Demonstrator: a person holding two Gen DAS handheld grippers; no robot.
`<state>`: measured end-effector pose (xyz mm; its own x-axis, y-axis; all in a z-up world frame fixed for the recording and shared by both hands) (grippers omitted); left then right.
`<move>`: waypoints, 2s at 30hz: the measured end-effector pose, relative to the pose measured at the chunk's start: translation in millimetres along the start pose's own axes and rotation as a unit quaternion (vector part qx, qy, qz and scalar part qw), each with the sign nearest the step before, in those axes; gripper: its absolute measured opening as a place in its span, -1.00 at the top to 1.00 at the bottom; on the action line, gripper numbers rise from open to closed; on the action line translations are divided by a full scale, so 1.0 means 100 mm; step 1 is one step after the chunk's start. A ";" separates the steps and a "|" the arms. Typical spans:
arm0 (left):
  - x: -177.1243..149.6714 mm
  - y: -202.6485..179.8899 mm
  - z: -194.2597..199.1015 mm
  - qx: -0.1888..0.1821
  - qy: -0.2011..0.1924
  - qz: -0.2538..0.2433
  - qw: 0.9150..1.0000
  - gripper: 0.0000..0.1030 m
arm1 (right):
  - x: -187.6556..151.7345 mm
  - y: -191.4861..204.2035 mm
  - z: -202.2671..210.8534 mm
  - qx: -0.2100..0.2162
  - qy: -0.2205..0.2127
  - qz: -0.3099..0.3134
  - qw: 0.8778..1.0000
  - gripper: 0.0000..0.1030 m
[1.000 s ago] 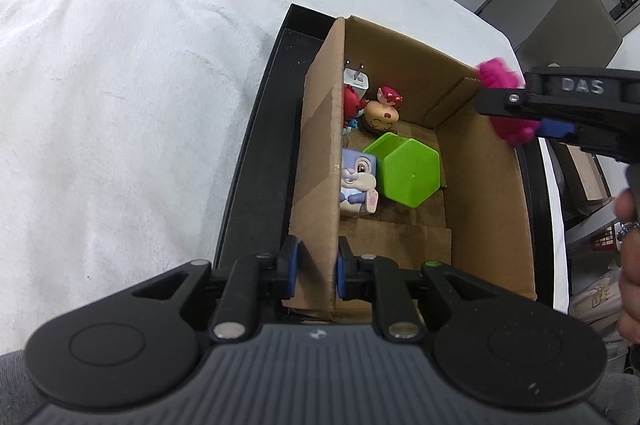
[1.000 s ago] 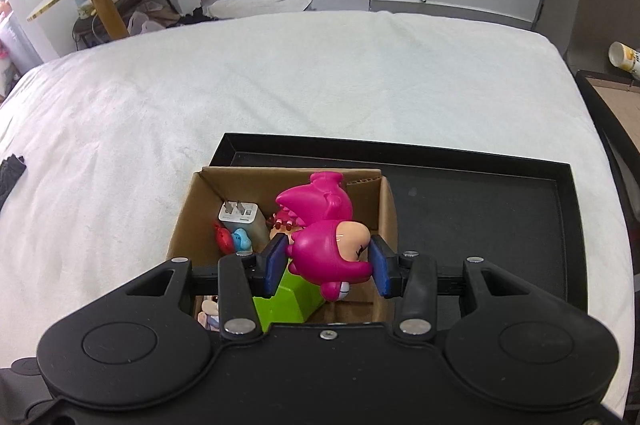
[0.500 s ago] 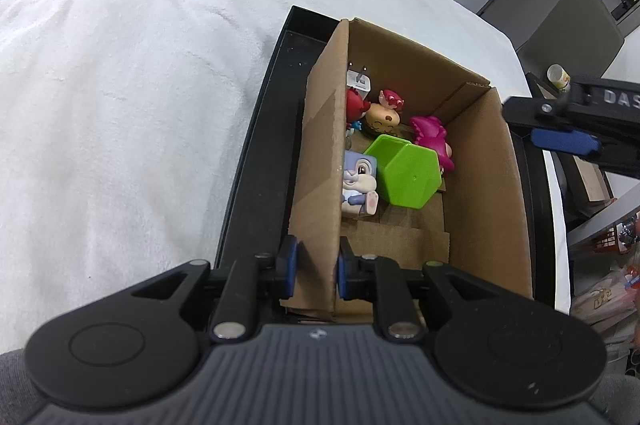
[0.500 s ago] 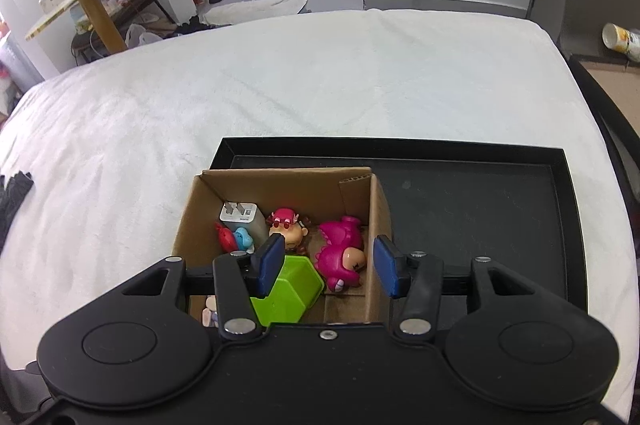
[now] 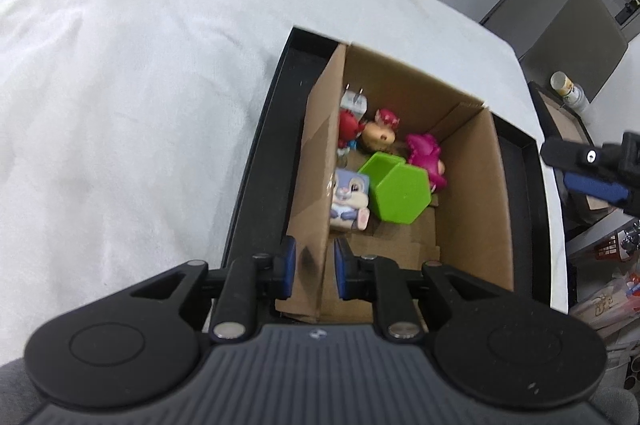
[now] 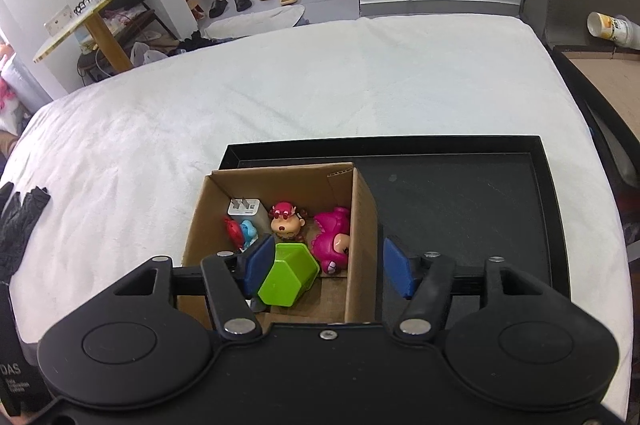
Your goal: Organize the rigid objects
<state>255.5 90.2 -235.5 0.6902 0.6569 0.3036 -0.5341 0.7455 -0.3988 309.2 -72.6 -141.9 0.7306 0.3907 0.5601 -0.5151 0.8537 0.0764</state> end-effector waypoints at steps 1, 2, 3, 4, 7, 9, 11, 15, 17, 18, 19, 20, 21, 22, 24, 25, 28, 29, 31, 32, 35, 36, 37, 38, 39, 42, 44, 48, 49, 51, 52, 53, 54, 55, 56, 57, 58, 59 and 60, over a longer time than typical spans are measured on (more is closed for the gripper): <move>0.00 -0.01 0.04 0.000 -0.003 -0.002 1.000 0.66 | -0.01 -0.01 0.02 0.002 -0.001 -0.003 1.000 -0.21; 0.00 -0.02 0.08 0.000 -0.005 -0.004 1.000 0.66 | -0.02 -0.02 0.05 0.002 -0.002 -0.007 1.000 -0.25; -0.01 -0.04 0.12 0.000 -0.008 -0.007 1.000 0.66 | -0.03 -0.03 0.08 0.002 -0.003 -0.009 1.000 -0.28; -0.01 -0.05 0.15 0.000 -0.009 -0.009 1.000 0.65 | -0.03 -0.03 0.12 0.002 -0.005 -0.010 1.000 -0.30; -0.03 -0.10 0.24 -0.001 -0.008 -0.013 1.000 0.64 | -0.05 -0.07 0.22 0.002 -0.014 -0.017 1.000 -0.48; -0.05 -0.13 0.30 0.000 -0.010 -0.016 1.000 0.64 | -0.07 -0.09 0.31 0.001 -0.022 -0.020 1.000 -0.59; -0.07 -0.16 0.36 0.001 -0.012 -0.022 1.000 0.60 | -0.09 -0.11 0.38 0.002 -0.028 -0.024 0.999 -0.67; -0.09 -0.20 0.47 0.009 -0.017 -0.027 0.999 0.36 | -0.13 -0.15 0.51 0.003 -0.035 -0.034 0.999 -0.79; -0.10 -0.22 0.56 0.012 -0.027 -0.031 0.999 0.25 | -0.16 -0.17 0.57 0.001 -0.039 -0.039 0.998 -0.80; -0.10 -0.23 0.61 0.010 -0.031 -0.034 0.999 0.23 | -0.18 -0.18 0.60 -0.001 -0.040 -0.042 0.998 -0.86; -0.11 -0.24 0.66 0.008 -0.033 -0.036 0.999 0.18 | -0.19 -0.19 0.62 -0.004 -0.041 -0.044 0.998 -0.89; -0.12 -0.26 0.69 0.007 -0.034 -0.039 0.999 0.10 | -0.20 -0.19 0.65 -0.008 -0.043 -0.046 0.998 -0.91; -0.12 -0.28 0.73 0.006 -0.036 -0.042 0.998 0.06 | -0.22 -0.20 0.69 -0.011 -0.044 -0.047 0.998 -0.93; -0.13 -0.30 0.76 0.005 -0.038 -0.046 0.998 -0.03 | -0.23 -0.20 0.71 -0.013 -0.046 -0.047 0.998 -0.94; -0.14 -0.34 0.84 0.002 -0.043 -0.055 0.998 -0.13 | -0.25 -0.21 0.78 -0.018 -0.052 -0.048 0.997 -0.98; -0.13 -0.36 0.87 -0.001 -0.046 -0.057 0.997 -0.21 | -0.26 -0.21 0.82 -0.024 -0.057 -0.047 0.997 -1.00; -0.13 -0.38 0.98 -0.006 -0.055 -0.056 0.997 -0.41 | -0.28 -0.23 0.92 -0.031 -0.065 -0.051 0.996 -1.00; -0.13 -0.39 1.02 -0.006 -0.058 -0.056 0.997 -0.46 | -0.29 -0.24 0.96 -0.032 -0.067 -0.053 0.996 -1.00; -0.15 -0.40 1.10 -0.010 -0.063 -0.057 0.996 -0.55 | -0.30 -0.25 1.03 -0.032 -0.071 -0.057 0.995 -1.00; -0.15 -0.41 1.14 -0.012 -0.067 -0.058 0.996 -0.60 | -0.31 -0.25 1.07 -0.032 -0.073 -0.059 0.995 -1.00; -0.17 -0.42 1.26 -0.018 -0.076 -0.059 0.995 -0.67 | -0.35 -0.27 1.17 -0.035 -0.076 -0.064 0.994 -1.00; -0.18 -0.43 1.29 -0.020 -0.079 -0.060 0.995 -0.68 | -0.36 -0.27 1.20 -0.036 -0.078 -0.065 0.994 -1.00; -0.19 -0.43 1.33 -0.023 -0.081 -0.061 0.995 -0.70 | -0.38 -0.26 1.24 -0.037 -0.080 -0.065 0.994 -1.00; -0.20 -0.43 1.36 -0.026 -0.083 -0.061 0.994 -0.72 | -0.39 -0.26 1.27 -0.037 -0.082 -0.066 0.994 -1.00; -0.22 -0.42 1.40 -0.027 -0.084 -0.060 0.994 -0.72 | -0.41 -0.25 1.31 -0.037 -0.084 -0.066 0.994 -1.00; -0.27 -0.41 1.51 -0.030 -0.082 -0.065 0.994 -0.74 | -0.48 -0.26 1.44 -0.042 -0.095 -0.069 0.992 -1.00; -0.29 -0.39 1.62 -0.040 -0.084 -0.064 0.994 -0.76 | -0.52 -0.26 1.55 -0.042 -0.109 -0.076 0.990 -1.00; -0.30 -0.37 1.84 -0.045 -0.104 -0.064 0.991 -0.79 | -0.58 -0.27 1.73 -0.045 -0.125 -0.079 0.988 -1.00; -0.31 -0.36 1.89 -0.047 -0.108 -0.065 0.991 -0.79 | -0.59 -0.27 1.77 -0.047 -0.128 -0.078 0.988 -1.00; -0.33 -0.37 1.99 -0.049 -0.114 -0.070 0.990 -0.80 | -0.60 -0.26 1.84 -0.047 -0.132 -0.078 0.987 -1.00; -0.34 -0.38 2.04 -0.053 -0.118 -0.074 0.989 -0.80 | -0.61 -0.25 1.87 -0.047 -0.134 -0.076 0.987 -1.00; -0.36 -0.39 2.10 -0.057 -0.122 -0.079 0.988 -0.81 | -0.61 -0.24 1.90 -0.047 -0.136 -0.074 0.987 -1.00; -0.38 -0.41 2.15 -0.061 -0.127 -0.082 0.987 -0.81 | -0.61 -0.22 1.93 -0.048 -0.138 -0.071 0.987 -1.00; -0.41 -0.42 2.20 -0.065 -0.132 -0.086 0.985 -0.81 | -0.62 -0.20 1.97 -0.048 -0.140 -0.067 0.987 -1.00; -0.43 -0.44 2.26 -0.068 -0.138 -0.091 0.984 -0.82 | -0.62 -0.18 2.00 -0.048 -0.141 -0.063 0.987 -1.00; -0.46 -0.46 2.31 -0.071 -0.142 -0.096 0.983 -0.82 | -0.63 -0.16 2.03 -0.048 -0.142 -0.059 0.987 -1.00; -0.49 -0.47 2.36 -0.072 -0.146 -0.101 0.981 -0.82 | -0.64 -0.15 2.06 -0.048 -0.144 -0.056 0.987 -1.00; -0.52 -0.48 2.41 -0.074 -0.151 -0.105 0.980 -0.83 | -0.66 -0.13 2.10 -0.050 -0.147 -0.054 0.986 -1.00; -0.55 -0.49 2.45 -0.076 -0.155 -0.109 0.979 -0.83 | -0.67 -0.12 2.13 -0.053 -0.149 -0.053 0.986 -1.00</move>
<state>123.7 45.0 -20.5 0.5860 0.5052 0.6336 -0.2960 0.8613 -0.4130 170.8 -182.3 -4.5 0.6056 0.1917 0.7723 -0.3817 0.9216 0.0705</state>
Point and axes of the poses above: each gripper's, at about its wrist camera, not at the fingertips, and z roughly against the way its jaws point, y to its left, x to its top, the point moved 7 cm from there along -z, roughly the way its jaws point, and after that the axes turned 14 degrees about z, right-handed, at the moved point
